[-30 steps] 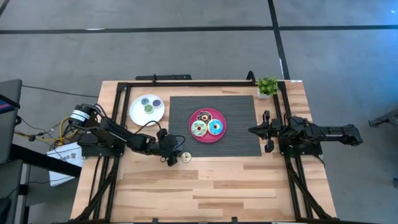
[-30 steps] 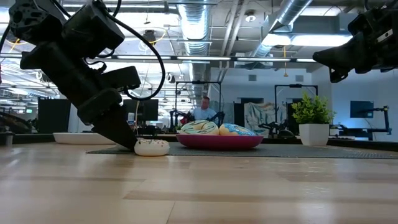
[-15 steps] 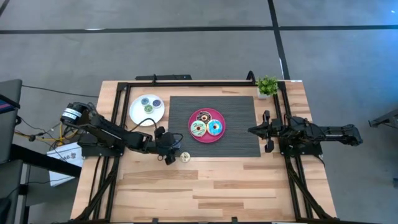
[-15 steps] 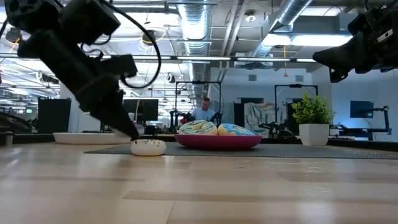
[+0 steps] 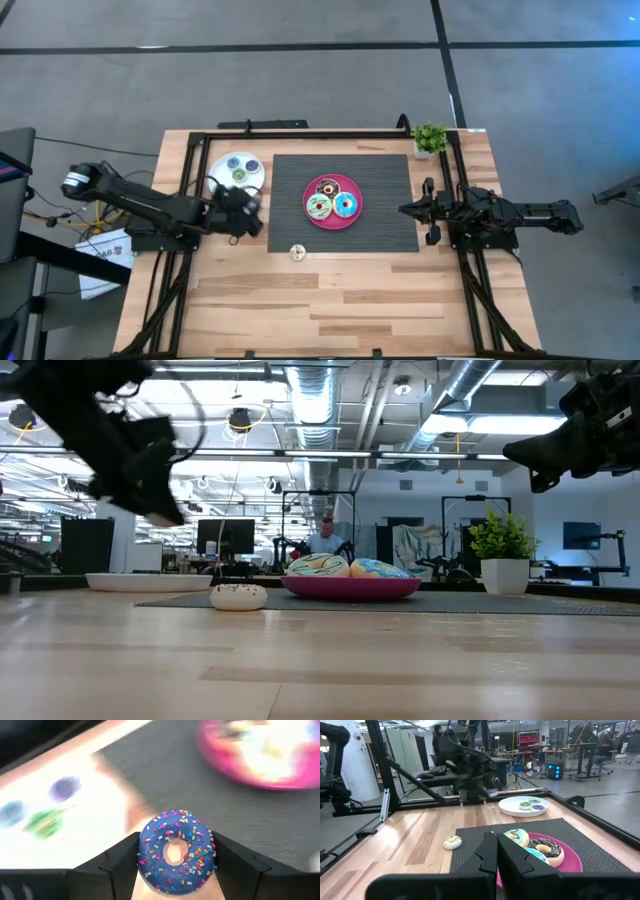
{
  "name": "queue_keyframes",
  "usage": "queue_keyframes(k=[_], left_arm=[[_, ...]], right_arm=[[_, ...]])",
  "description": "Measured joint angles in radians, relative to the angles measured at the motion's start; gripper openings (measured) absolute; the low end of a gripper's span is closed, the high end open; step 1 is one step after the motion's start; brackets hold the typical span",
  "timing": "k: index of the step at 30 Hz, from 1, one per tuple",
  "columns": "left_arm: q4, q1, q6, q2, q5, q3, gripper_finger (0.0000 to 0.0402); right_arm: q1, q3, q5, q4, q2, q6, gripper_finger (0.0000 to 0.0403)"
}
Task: Pick & Place donuts
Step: Put the small violet donut on the white plate
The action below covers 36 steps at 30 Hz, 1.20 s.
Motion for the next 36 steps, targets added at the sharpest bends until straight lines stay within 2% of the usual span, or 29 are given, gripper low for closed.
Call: queue_keyframes(k=[5,7,10,14,20,24,31,36], left_arm=[[-0.396,0.086,-0.33,-0.085,0.009,0.0,0.0219],[-0.472,0.122,-0.402,-0.09,0.025,0.0,0.0219],[-0.509,0.172,-0.424,-0.089,0.05,0.0,0.0219],[-0.443,0.249,-0.416,-0.09,0.062,-0.027,0.0219],[-0.29,0.361,-0.392,-0.083,0.168,-0.139,0.0219],[-0.267,0.405,-0.42,-0.083,0.136,-0.154,0.0219],[-0.143,0.494,-0.251,-0.087,0.125,-0.154,0.0219],[-0.138,0.589,-0.204,-0.087,0.128,-0.154,0.0219]], right_arm=[[0.0,0.0,0.0,0.0,0.0,0.0,0.0],[0.0,0.0,0.0,0.0,0.0,0.0,0.0],[0.0,0.0,0.0,0.0,0.0,0.0,0.0],[0.0,0.0,0.0,0.0,0.0,0.0,0.0],[0.0,0.0,0.0,0.0,0.0,0.0,0.0],[0.0,0.0,0.0,0.0,0.0,0.0,0.0],[0.0,0.0,0.0,0.0,0.0,0.0,0.0],[0.0,0.0,0.0,0.0,0.0,0.0,0.0]])
